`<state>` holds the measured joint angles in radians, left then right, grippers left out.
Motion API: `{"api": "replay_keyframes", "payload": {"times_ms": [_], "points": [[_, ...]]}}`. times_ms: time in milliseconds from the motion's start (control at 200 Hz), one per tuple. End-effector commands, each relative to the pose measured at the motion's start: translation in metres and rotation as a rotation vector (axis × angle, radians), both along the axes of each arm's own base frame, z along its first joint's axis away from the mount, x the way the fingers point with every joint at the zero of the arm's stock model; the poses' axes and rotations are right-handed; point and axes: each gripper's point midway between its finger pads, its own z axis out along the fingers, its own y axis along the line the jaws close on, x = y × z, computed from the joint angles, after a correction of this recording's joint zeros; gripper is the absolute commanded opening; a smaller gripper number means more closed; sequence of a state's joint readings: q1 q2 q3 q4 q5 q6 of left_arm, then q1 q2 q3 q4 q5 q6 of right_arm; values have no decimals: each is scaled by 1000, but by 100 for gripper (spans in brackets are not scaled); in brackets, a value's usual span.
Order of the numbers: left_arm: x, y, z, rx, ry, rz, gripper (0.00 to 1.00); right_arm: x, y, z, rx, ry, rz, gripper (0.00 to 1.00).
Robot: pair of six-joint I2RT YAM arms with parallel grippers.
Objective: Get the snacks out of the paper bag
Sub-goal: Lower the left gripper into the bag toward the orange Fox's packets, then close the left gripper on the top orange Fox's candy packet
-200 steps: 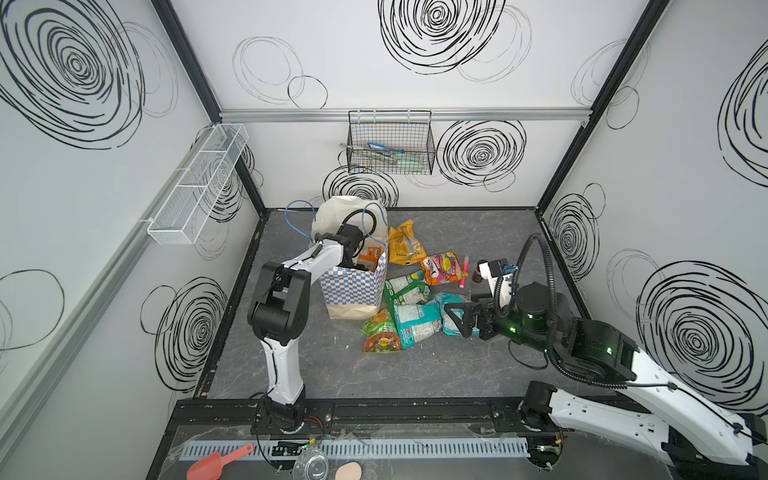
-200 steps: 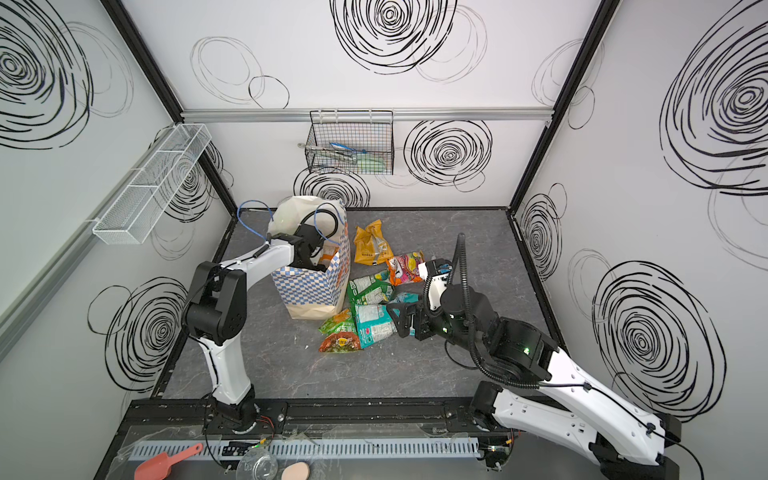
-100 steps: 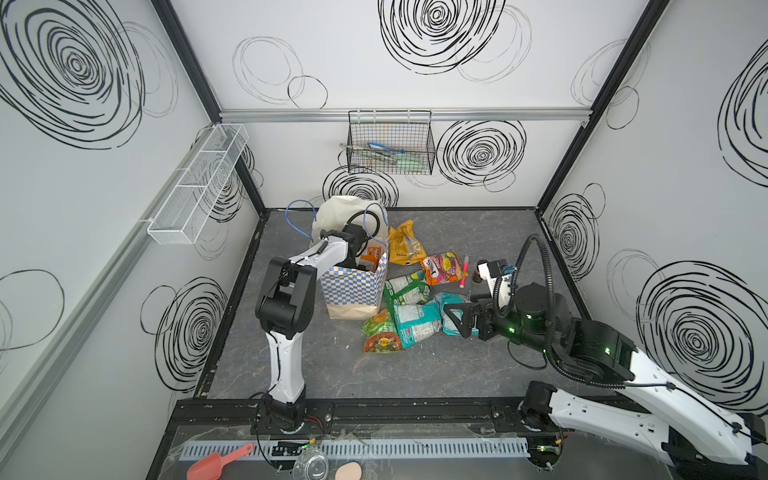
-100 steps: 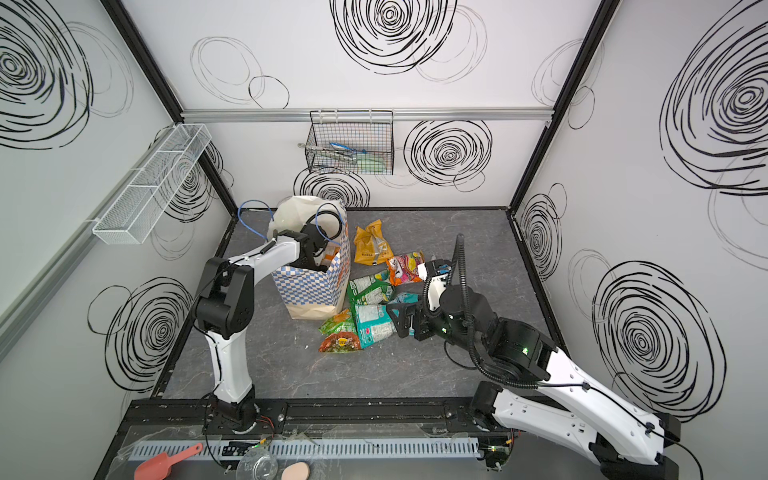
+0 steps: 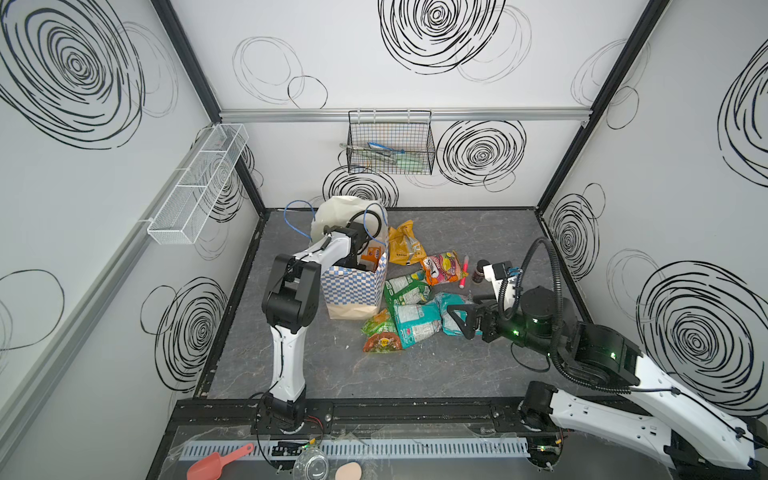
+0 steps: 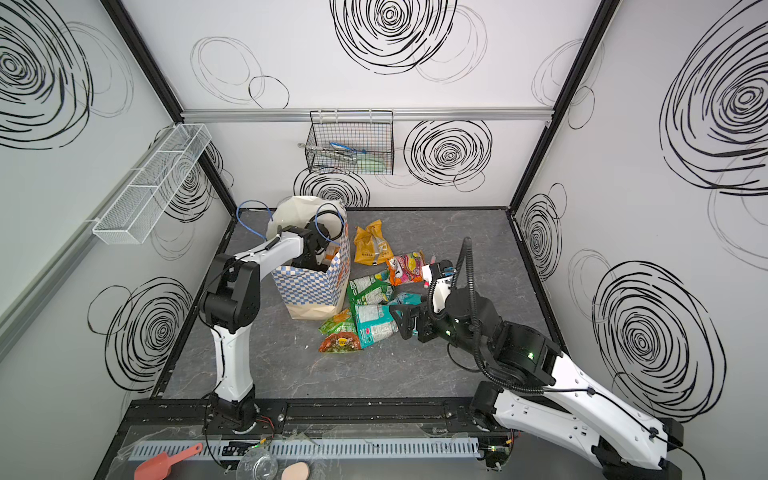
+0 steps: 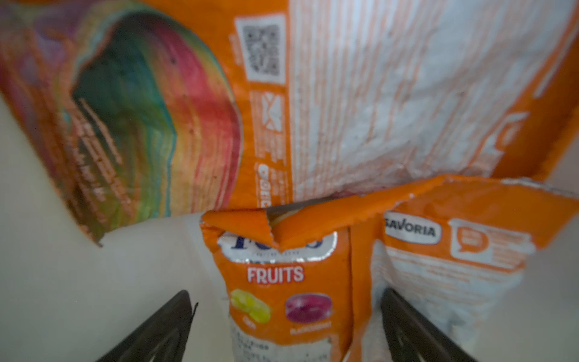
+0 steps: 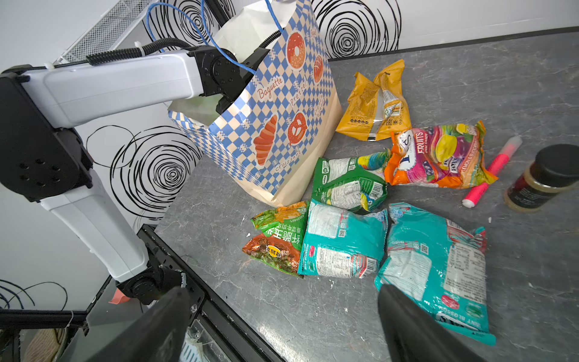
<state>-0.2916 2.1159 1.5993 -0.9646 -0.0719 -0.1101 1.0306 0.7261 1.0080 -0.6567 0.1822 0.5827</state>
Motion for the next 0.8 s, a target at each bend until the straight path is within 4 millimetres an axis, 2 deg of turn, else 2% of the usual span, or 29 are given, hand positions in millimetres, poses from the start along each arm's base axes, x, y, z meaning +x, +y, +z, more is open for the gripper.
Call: {"api": "replay_keyframes", "payload": {"times_ms": [0,90,180,415,510,665,795], "points": [[-23,17,-62,100,130,-6,96,1,-1,4,15,-10,-16,97],[-14,11,-64,50,96,9,97,1,-2,4,15,-10,-14,97],[-3,2,-52,-13,33,27,99,0,-2,3,12,-6,-15,97],[43,-11,22,-106,-270,64,100,1,0,3,13,-2,-14,97],[55,-17,43,-152,-347,72,99,2,2,2,10,2,-10,97],[62,-22,44,-192,-373,84,99,2,4,0,7,8,-6,97],[59,-22,19,-180,-301,93,99,1,3,0,9,7,-7,97]]}}
